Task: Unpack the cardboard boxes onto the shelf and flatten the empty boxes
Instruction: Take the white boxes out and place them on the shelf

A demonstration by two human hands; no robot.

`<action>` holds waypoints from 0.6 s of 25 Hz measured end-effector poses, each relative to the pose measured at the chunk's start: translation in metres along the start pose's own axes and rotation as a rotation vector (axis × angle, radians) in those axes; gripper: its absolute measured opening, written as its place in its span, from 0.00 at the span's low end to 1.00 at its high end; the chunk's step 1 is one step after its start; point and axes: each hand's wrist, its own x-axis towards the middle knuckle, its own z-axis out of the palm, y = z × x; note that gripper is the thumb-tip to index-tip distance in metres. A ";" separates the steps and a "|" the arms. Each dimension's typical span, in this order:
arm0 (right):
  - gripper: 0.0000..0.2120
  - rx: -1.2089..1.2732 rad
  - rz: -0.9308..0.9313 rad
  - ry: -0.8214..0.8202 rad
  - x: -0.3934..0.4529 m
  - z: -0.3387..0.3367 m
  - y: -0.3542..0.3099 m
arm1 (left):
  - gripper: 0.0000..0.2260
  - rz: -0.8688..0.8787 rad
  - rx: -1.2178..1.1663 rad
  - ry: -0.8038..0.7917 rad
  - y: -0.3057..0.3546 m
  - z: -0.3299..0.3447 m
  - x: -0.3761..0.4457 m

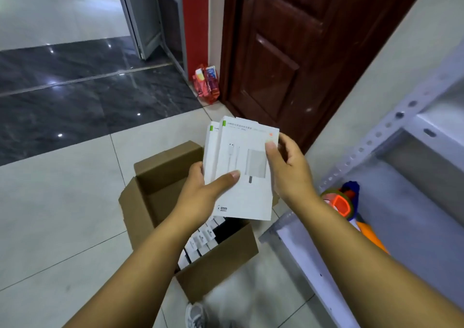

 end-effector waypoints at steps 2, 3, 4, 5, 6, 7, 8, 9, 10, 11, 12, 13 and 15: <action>0.24 0.006 0.054 -0.035 -0.019 -0.018 0.008 | 0.23 0.005 -0.030 0.020 0.000 0.015 -0.009; 0.24 0.020 0.074 -0.062 -0.029 -0.025 0.011 | 0.23 0.007 -0.045 0.027 0.000 0.020 -0.013; 0.23 0.033 0.083 -0.092 -0.039 -0.033 0.013 | 0.23 0.009 -0.055 0.028 0.001 0.026 -0.018; 0.23 0.038 0.090 -0.120 -0.048 -0.042 0.016 | 0.22 0.012 -0.062 0.023 0.003 0.033 -0.023; 0.23 0.049 0.091 -0.149 -0.057 -0.051 0.017 | 0.22 0.014 -0.073 0.012 0.005 0.040 -0.029; 0.23 0.070 0.092 -0.171 -0.065 -0.060 0.016 | 0.21 0.018 -0.088 -0.001 0.007 0.046 -0.034; 0.23 0.111 0.085 -0.185 -0.073 -0.068 0.014 | 0.21 0.021 -0.103 -0.013 0.011 0.053 -0.039; 0.23 0.157 0.076 -0.191 -0.080 -0.075 0.011 | 0.22 0.026 -0.113 -0.029 0.015 0.059 -0.043; 0.22 0.196 0.063 -0.184 -0.086 -0.083 0.007 | 0.22 0.035 -0.116 -0.050 0.019 0.066 -0.046; 0.21 0.219 0.062 -0.176 -0.090 -0.089 0.004 | 0.22 0.042 -0.118 -0.071 0.023 0.071 -0.049; 0.22 0.232 0.067 -0.168 -0.093 -0.094 0.000 | 0.23 0.047 -0.116 -0.099 0.029 0.077 -0.051; 0.23 0.237 0.075 -0.154 -0.097 -0.101 -0.004 | 0.22 0.051 -0.110 -0.135 0.034 0.082 -0.053; 0.26 0.250 0.081 -0.089 -0.103 -0.111 -0.013 | 0.22 0.067 -0.100 -0.216 0.048 0.093 -0.058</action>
